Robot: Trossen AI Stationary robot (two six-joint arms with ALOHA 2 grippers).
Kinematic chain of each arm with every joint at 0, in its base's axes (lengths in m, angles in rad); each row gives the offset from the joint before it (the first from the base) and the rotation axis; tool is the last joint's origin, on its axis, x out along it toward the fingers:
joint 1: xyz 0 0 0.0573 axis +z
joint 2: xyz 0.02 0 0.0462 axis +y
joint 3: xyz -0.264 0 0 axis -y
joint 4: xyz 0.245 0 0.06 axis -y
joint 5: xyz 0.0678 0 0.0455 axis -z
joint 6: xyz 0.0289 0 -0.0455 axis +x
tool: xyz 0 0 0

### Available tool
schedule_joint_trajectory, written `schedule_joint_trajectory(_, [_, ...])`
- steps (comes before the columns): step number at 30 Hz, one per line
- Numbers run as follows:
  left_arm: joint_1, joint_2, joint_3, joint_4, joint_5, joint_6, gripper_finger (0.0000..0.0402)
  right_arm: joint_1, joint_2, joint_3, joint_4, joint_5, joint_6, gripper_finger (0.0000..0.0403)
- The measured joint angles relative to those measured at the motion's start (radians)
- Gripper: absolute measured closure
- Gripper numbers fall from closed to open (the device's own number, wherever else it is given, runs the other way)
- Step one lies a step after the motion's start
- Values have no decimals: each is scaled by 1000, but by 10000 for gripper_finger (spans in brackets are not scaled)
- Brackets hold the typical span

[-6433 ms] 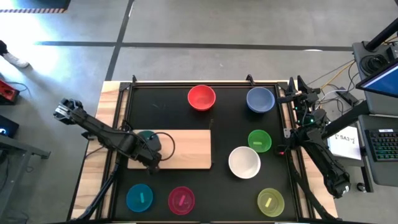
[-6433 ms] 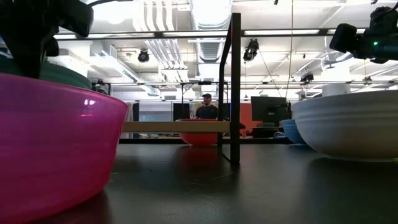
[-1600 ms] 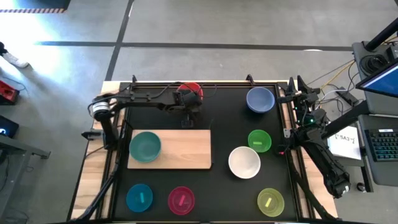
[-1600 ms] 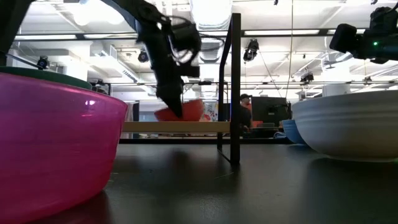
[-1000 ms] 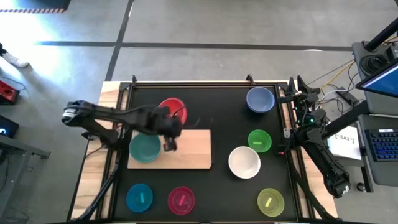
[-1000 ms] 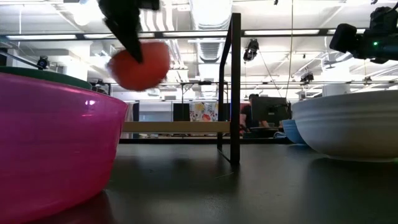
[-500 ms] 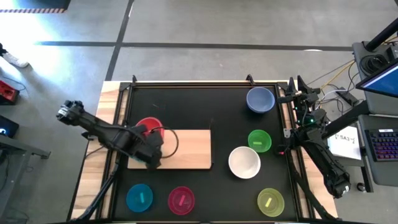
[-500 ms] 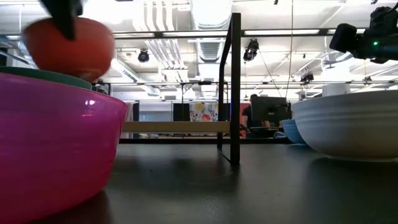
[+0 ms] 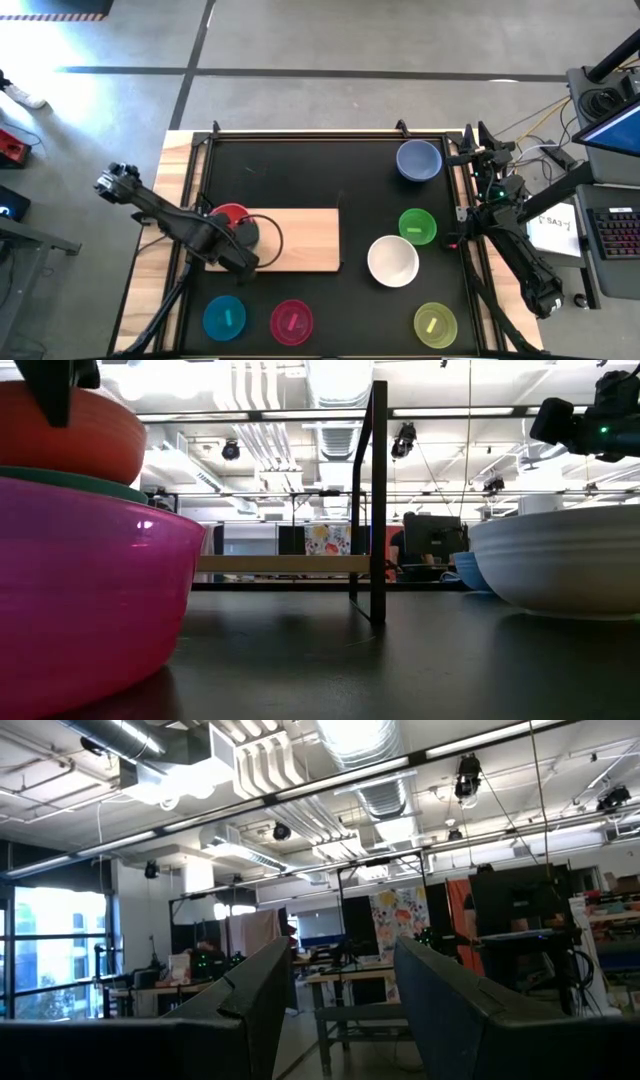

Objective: Place and stack bowls onto a shelf
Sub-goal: Stack the orange bowl on top of the green bowl on the shelf

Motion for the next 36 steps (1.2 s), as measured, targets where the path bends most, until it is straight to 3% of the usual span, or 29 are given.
schedule_joint_trajectory(13, [0, 53, -13, -25, 0, -13, 364, 0, 0, 0, 0, 0, 0, 232])
schedule_joint_trajectory(29, [0, 52, 78, -69, -16, -66, 258, 0, 0, 0, 0, 0, 0, 232])
schedule_joint_trajectory(36, [-1, 56, 90, 2, -80, -64, 242, 0, 0, 0, 0, 0, 0, 232])
